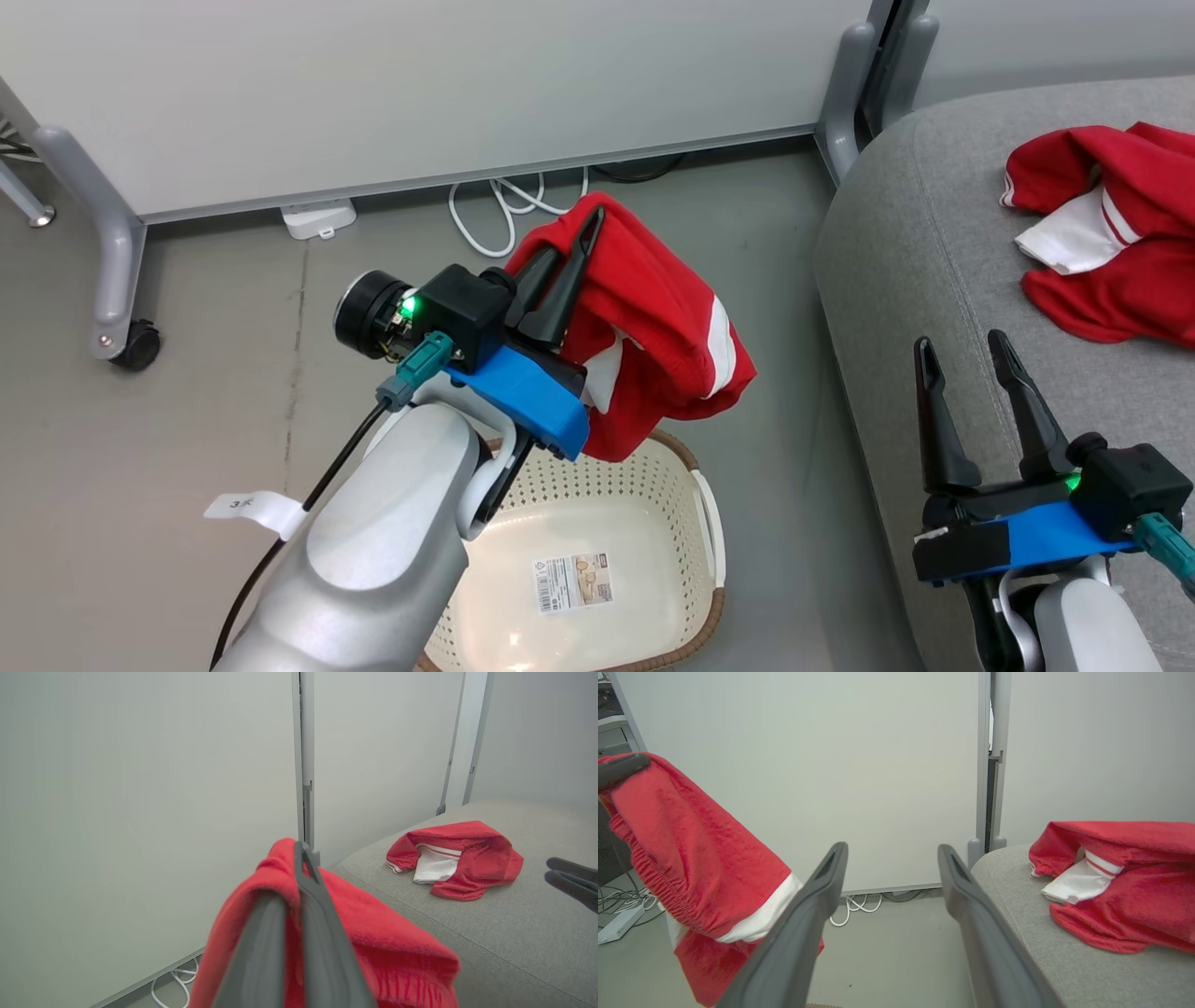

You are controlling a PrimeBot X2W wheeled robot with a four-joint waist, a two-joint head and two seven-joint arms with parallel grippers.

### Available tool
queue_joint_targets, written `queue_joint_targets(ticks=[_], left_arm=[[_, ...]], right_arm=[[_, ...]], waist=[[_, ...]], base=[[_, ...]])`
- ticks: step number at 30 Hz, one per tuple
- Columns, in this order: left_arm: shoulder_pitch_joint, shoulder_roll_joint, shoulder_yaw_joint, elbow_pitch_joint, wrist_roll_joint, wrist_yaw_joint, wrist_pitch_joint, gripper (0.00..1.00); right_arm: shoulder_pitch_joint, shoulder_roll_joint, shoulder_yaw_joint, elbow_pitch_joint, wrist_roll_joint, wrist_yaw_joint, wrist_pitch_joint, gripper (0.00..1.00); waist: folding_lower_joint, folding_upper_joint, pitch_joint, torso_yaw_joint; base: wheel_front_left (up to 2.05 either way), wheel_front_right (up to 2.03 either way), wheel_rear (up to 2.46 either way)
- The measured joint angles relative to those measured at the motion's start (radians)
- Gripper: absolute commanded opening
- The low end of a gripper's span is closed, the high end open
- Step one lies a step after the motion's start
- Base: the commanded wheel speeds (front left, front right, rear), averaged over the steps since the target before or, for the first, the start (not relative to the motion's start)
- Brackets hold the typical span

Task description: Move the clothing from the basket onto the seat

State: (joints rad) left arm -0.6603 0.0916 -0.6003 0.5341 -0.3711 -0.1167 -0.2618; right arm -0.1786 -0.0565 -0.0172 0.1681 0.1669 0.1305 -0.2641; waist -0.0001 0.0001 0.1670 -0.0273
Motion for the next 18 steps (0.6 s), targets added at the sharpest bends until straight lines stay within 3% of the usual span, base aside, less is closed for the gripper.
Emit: queue_joint_targets(ticks=[10,18], left_arm=[[-0.003,0.006,-0.018,-0.048,-0.015,-0.004,0.014,0.00],[0.004,0.013,-0.026,-0.060,-0.024,-0.001,0.022,0.00]], right_arm=[[0.009,0.003,-0.003,-0.004,-0.005,0.000,0.000,1.00],[-0.023,-0.015,0.062,-0.034,-0.018,0.000,0.000,1.00]], waist=[[0.0000,0.0000,-0.030,0.009],[0.0000,0.0000,-0.039,0.011]], base=[[0.00,0.00,0.00],[0.00,0.00,0.00]])
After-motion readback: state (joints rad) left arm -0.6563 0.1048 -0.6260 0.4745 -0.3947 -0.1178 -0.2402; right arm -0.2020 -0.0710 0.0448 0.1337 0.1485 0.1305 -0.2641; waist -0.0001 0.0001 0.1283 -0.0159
